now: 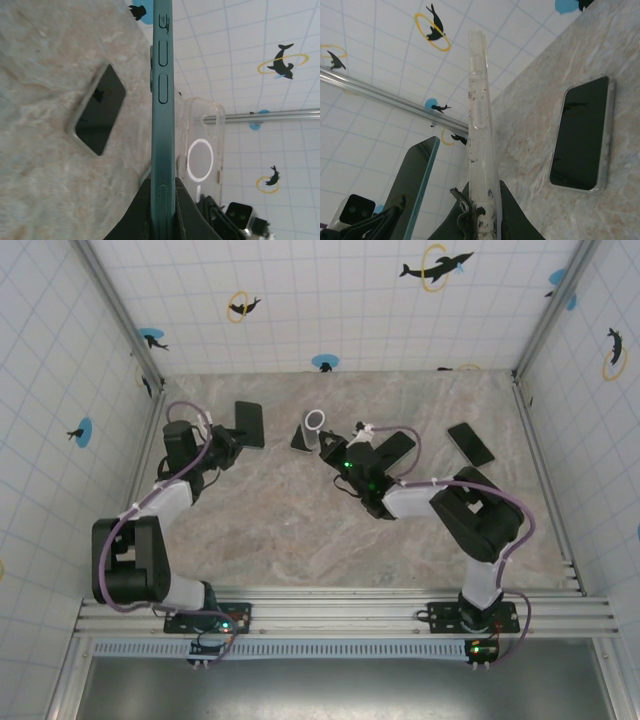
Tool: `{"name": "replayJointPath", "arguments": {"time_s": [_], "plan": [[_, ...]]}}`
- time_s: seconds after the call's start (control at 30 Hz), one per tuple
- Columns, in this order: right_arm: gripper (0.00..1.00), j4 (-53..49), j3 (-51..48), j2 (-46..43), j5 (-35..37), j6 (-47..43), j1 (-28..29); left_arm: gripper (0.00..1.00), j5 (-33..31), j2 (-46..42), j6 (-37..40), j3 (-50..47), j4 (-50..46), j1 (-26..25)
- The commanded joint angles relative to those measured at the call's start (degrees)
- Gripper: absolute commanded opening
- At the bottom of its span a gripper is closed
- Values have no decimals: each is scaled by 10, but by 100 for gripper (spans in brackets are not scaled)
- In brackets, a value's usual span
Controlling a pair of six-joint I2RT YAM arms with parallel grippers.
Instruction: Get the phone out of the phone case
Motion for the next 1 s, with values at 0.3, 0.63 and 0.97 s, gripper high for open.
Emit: {"name": "replayJointPath", "arguments": {"time_s": [0.3, 0.63, 0.97], "plan": [[3, -77, 142, 109, 63, 7, 59, 2, 114, 130, 180, 49, -41, 101], [3, -103, 194, 154, 56, 15, 83, 5, 131, 216, 268, 102, -115, 135], [4, -120, 206, 176, 62, 30, 101, 14, 129, 283, 305, 159, -154, 149]]}}
